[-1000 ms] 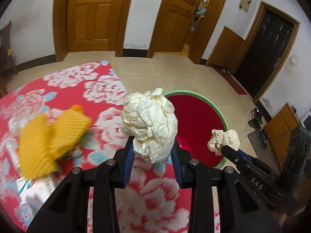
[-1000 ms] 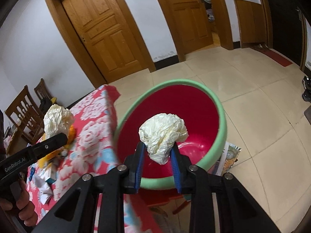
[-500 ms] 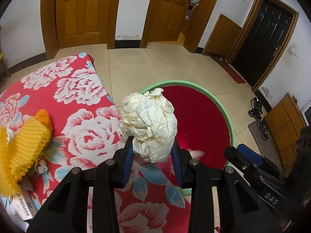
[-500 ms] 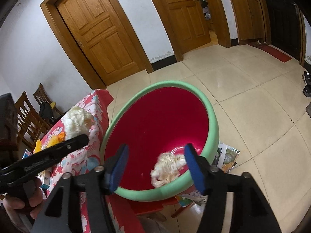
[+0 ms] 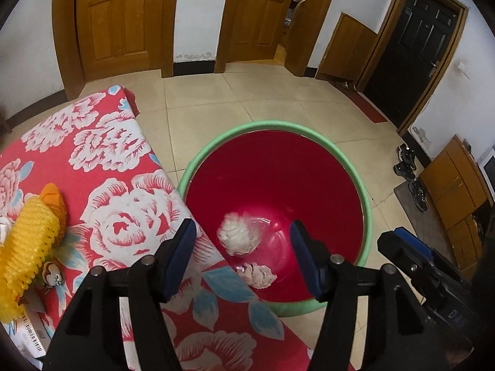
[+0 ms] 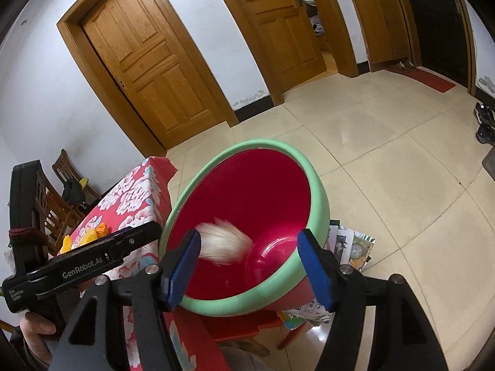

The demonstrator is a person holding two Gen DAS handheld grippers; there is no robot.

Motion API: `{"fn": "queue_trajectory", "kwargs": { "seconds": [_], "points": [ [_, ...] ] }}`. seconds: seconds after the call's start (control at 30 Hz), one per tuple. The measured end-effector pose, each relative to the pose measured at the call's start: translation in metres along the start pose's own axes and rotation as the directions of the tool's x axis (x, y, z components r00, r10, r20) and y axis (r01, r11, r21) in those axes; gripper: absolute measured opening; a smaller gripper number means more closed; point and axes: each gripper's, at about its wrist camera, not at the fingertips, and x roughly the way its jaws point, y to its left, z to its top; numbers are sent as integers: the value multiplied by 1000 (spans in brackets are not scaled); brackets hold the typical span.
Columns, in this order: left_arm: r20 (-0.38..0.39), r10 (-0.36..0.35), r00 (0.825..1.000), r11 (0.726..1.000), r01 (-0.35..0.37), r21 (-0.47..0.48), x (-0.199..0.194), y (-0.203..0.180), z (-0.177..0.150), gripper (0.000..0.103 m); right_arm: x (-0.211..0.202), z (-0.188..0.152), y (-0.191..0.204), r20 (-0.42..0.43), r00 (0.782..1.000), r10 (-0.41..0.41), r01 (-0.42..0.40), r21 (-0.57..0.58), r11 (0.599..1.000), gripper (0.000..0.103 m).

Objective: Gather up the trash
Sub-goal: 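Move both tools back over the table toward the white tissue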

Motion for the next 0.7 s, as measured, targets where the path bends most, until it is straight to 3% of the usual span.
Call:
{"fn": "queue_trajectory", "kwargs": {
  "seconds": [0.27,0.7],
  "points": [
    [19,-12,1000,999,13,-32,-24,7,-6,63,-12,-2,11,9,1000,-1,1,-3,1000,68],
    [62,69,996,989,-60,-137,-86,52,-34,63,-31,-18,41,-1,998,60,-60,-42,997,75]
  ]
}}
